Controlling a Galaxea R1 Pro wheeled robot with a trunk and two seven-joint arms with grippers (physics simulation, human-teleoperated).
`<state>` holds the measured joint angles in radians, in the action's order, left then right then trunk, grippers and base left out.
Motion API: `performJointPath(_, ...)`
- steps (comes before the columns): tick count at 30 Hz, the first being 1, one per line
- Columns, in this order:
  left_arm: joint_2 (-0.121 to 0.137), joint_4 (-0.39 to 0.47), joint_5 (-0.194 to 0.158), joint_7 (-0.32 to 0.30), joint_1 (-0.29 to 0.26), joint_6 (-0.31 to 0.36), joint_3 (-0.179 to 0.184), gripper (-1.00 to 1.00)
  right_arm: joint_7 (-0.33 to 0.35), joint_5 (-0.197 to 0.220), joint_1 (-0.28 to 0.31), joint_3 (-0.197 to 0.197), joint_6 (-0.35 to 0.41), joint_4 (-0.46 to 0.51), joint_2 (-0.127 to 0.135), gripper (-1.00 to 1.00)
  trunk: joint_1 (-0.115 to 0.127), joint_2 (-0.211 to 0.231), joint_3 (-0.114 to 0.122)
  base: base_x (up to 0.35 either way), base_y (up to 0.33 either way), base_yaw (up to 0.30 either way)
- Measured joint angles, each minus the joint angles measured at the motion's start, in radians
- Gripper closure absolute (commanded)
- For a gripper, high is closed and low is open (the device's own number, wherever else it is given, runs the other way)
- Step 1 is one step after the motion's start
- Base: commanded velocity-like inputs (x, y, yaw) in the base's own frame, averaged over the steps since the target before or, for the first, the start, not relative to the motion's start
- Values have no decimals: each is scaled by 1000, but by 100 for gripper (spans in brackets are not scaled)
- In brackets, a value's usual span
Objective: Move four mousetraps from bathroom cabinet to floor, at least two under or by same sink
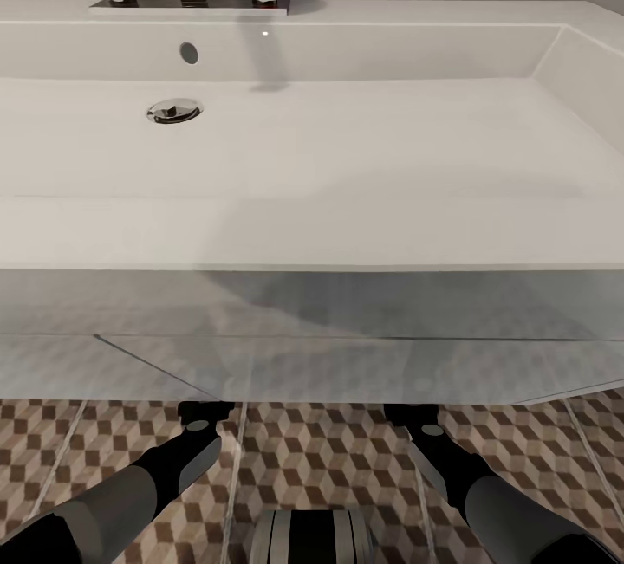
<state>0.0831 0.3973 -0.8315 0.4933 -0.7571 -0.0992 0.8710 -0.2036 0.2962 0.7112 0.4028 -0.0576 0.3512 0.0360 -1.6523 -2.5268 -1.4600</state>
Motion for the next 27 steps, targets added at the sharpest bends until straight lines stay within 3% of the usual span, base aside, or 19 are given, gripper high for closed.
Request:
performJointPath(18, 2, 0, 0, 2, 0, -2, -1, -100, 0, 0, 0, 0, 1, 0, 0, -100, 0, 0, 0, -5, 0, 0)
performJointPath(27, 2, -1, 0, 2, 0, -2, -2, -100, 0, 1, 0, 0, 0, 0, 0, -100, -1, 0, 0, -238, 0, 0)
